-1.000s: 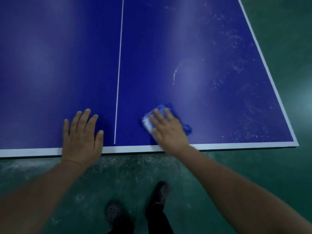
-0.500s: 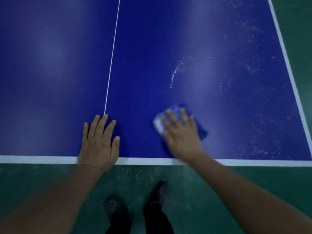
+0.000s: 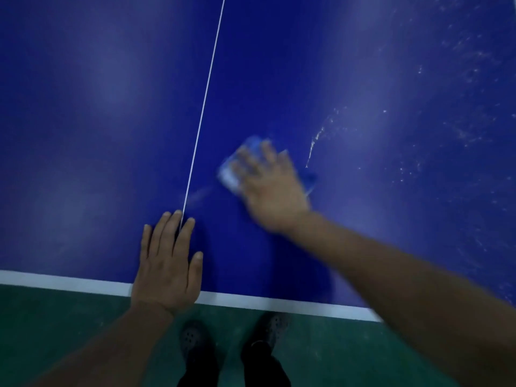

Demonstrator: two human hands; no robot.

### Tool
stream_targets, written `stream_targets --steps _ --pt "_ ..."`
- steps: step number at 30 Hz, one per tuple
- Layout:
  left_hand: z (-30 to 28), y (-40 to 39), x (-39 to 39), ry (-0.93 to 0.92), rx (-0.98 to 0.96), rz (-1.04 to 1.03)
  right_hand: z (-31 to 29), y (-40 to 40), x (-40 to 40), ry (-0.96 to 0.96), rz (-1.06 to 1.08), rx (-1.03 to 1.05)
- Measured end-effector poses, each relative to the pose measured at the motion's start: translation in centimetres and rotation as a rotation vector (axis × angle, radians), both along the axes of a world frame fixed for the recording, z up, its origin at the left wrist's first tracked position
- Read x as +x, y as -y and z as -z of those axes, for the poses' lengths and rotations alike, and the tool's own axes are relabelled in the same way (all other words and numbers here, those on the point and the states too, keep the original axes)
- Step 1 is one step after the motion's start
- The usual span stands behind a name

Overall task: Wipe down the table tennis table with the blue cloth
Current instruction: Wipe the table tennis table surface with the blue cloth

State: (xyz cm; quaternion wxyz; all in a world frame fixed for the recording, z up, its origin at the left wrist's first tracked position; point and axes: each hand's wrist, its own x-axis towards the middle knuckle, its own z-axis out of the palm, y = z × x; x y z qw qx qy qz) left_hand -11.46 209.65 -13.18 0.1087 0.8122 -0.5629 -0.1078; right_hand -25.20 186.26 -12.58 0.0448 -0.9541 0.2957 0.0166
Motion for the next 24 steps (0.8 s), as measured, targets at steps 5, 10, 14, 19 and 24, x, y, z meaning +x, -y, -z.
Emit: stream_targets --steps 5,10,14,19,24 --pt "0.0 -0.1 0.1 0.017 0.056 0.023 -1.1 15.1 -11.3 -0.007 0.866 0.012" --pt "-0.3 -0.1 0.1 0.019 0.072 0.015 -0.9 7.3 -6.1 -0.002 0.636 -0.081" --pt "-0.4 -0.1 0.0 0.029 0.1 0.018 -0.4 5.0 -5.4 -0.045 -0.027 -0.014" --pt "-0.3 -0.1 0.0 0.04 0.096 0.027 -1.6 13.9 -13.6 0.025 0.954 0.037" --pt "0.0 -0.2 0.1 0.06 0.093 0.04 -0.3 2.3 -9.4 0.04 0.307 -0.002"
